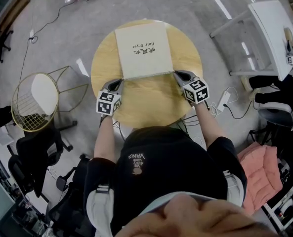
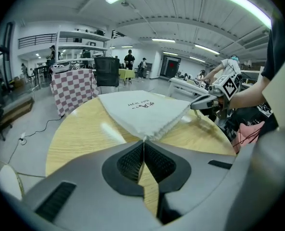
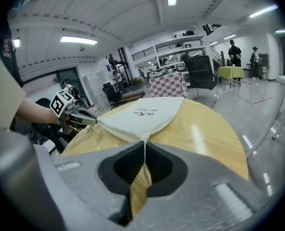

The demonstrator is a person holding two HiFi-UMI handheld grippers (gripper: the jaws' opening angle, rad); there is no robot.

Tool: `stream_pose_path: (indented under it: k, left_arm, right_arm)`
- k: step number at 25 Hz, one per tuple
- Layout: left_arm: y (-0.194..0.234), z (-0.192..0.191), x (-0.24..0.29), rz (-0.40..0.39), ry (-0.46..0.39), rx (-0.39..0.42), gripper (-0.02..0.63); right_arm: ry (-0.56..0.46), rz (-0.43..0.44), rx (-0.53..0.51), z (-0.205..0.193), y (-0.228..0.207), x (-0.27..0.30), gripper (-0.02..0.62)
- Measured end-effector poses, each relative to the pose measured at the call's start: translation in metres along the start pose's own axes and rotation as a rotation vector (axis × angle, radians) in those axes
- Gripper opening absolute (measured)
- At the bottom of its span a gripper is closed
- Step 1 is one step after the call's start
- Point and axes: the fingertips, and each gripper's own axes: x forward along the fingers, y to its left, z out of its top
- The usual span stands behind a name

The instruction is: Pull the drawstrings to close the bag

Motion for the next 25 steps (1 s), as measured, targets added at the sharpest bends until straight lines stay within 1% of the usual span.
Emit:
stream_pose_path:
  k: [3,5,11,17,22,25]
  left_arm:
    - [0.0,0.007,-0.005,0.014,-0.018,-0.026,0.017]
    - [0.0,0.012,-0.007,0.021,-0.027,-0.033,0.017]
    - [-0.001,0.025,-0.014,0.058,-0.059,-0.075,0.017]
    - [-0.001,0.038,-0.022,0.105,-0.092,-0.116,0.017]
    - [-0.009,0.059,-0.032,0.145,-0.136,-0.163,0.017]
    - [-0.012,0.072,-0.037,0.158,-0.156,-0.166,0.017]
  right_arm:
    - [-0.036,-0.005,0.061,0.009,0.0,-0.005,0.003]
    - [-0.045,-0.01,0.081,0.013,-0.001,-0.007,0.003]
    - [-0.046,-0.05,0.101,0.024,-0.007,-0.01,0.003]
    - [-0.052,-0.074,0.105,0.041,-0.012,-0.016,0.003]
    - [-0.07,-0.087,0.111,0.058,-0.018,-0.03,0.003]
    - [-0.081,-0.09,0.108,0.068,-0.022,-0.038,0.003]
